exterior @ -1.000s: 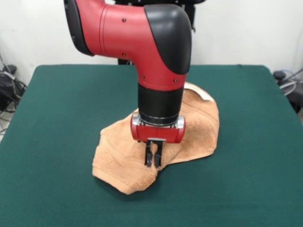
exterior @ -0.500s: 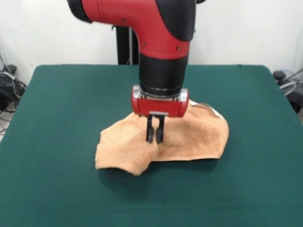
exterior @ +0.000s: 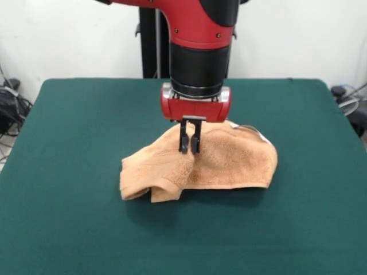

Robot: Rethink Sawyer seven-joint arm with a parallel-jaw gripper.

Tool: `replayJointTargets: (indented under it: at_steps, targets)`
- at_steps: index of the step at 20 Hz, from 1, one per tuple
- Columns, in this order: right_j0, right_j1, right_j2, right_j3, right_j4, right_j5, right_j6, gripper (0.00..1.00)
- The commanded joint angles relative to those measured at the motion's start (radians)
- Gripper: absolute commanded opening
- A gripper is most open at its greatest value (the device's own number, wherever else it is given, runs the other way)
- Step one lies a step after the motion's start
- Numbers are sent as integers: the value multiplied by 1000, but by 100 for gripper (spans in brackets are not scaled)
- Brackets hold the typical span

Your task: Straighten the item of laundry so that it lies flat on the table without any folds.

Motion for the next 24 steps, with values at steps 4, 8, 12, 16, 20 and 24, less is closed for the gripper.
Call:
replayJointTargets:
  at_steps: [4,8,12,16,20,24]
  targets:
    - [-7,-44,45,154,6,51,117,0]
    - [-12,-43,45,171,0,26,120,0]
    - [-25,-31,45,190,-12,-14,117,0]
    - [-66,11,58,191,-44,-85,88,0]
    - [-122,89,77,181,-89,-196,59,0]
    - [-147,112,68,183,-126,-239,50,0]
